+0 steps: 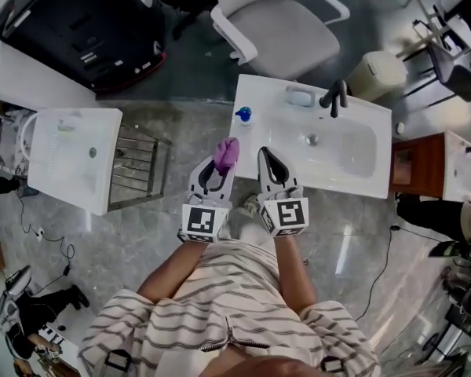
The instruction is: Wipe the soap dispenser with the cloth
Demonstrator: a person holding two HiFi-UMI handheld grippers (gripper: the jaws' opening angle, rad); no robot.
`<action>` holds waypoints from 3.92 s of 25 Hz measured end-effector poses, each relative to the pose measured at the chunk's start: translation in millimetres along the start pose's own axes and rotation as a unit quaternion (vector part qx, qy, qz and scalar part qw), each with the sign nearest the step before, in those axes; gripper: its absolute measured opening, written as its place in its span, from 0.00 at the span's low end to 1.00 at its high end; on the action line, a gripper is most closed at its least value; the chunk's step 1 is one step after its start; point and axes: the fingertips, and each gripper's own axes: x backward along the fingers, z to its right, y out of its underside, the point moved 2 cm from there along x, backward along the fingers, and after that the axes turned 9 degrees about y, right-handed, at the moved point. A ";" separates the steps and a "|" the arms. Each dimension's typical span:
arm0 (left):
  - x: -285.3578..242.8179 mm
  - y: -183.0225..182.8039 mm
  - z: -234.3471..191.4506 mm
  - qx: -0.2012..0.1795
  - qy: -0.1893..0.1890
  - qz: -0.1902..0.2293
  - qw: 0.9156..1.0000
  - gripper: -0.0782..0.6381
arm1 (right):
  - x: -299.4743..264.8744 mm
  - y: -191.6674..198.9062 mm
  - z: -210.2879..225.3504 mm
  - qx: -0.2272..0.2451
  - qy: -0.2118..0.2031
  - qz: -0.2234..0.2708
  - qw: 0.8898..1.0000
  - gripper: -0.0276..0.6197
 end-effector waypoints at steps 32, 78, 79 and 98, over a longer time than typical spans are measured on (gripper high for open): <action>-42.3 52.0 -95.7 0.042 -0.008 -0.018 0.999 0.27 | -141.7 122.2 16.3 0.050 0.023 -0.087 0.995 0.28; -17.7 8.5 -62.2 0.000 0.075 -0.012 0.997 0.27 | -93.6 -22.3 -4.5 0.032 0.038 -0.069 0.996 0.25; -17.2 6.4 -59.5 -0.004 0.077 -0.012 0.997 0.27 | -90.1 -25.9 -5.9 0.031 0.038 -0.067 0.997 0.25; -33.6 -21.4 -38.5 -0.030 0.140 0.014 0.990 0.27 | -71.9 -62.5 -12.6 0.040 0.049 -0.041 0.997 0.25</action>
